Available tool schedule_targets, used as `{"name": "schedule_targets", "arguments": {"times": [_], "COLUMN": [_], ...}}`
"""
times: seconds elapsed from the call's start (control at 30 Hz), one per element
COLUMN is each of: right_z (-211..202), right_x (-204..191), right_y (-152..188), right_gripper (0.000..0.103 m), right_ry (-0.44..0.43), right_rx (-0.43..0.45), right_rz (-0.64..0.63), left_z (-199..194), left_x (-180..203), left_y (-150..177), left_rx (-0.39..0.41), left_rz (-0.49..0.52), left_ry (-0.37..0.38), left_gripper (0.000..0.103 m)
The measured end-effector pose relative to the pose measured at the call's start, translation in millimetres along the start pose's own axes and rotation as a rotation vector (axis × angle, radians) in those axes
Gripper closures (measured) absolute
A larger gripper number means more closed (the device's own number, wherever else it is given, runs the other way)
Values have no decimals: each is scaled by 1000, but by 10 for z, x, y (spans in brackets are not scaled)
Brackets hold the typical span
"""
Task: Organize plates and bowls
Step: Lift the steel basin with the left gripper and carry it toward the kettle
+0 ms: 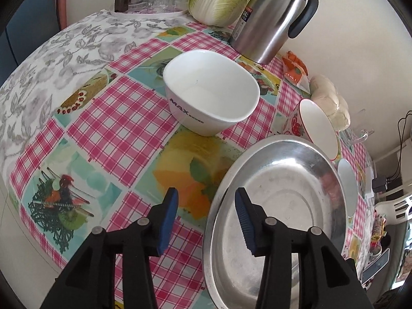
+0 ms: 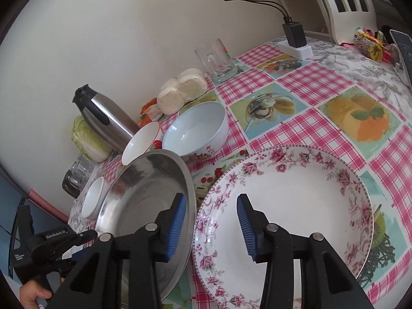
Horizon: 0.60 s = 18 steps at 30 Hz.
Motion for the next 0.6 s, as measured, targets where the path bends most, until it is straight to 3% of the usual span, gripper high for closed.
{"name": "schedule_targets", "arguments": {"times": [0.23,0.5,0.6], "right_z": [32,24,26], "right_x": [-144,-250,-240], "right_y": [57,127,132], "right_gripper": [58,78,80], "right_ry": [-30,-36,-40], "right_rx": [-23,-45,-55], "right_rz": [-59,-116,-108], "left_z": [104,106,102], "left_x": [-12,-3,6], "left_y": [47,66,63], "left_rx": [-35,-33,-30], "left_rz": [17,15,22], "left_ry": [-43,-32,-29], "left_gripper": [57,69,72]}}
Point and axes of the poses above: each gripper's, at about its wrist camera, not at the fingertips, and z roughly the way its jaws point, x to its right, y to its underside, the point moved 4 cm from there along z, roughly the way its jaws point, and after that the axes turned 7 degrees about y, right-handed, at the moved point
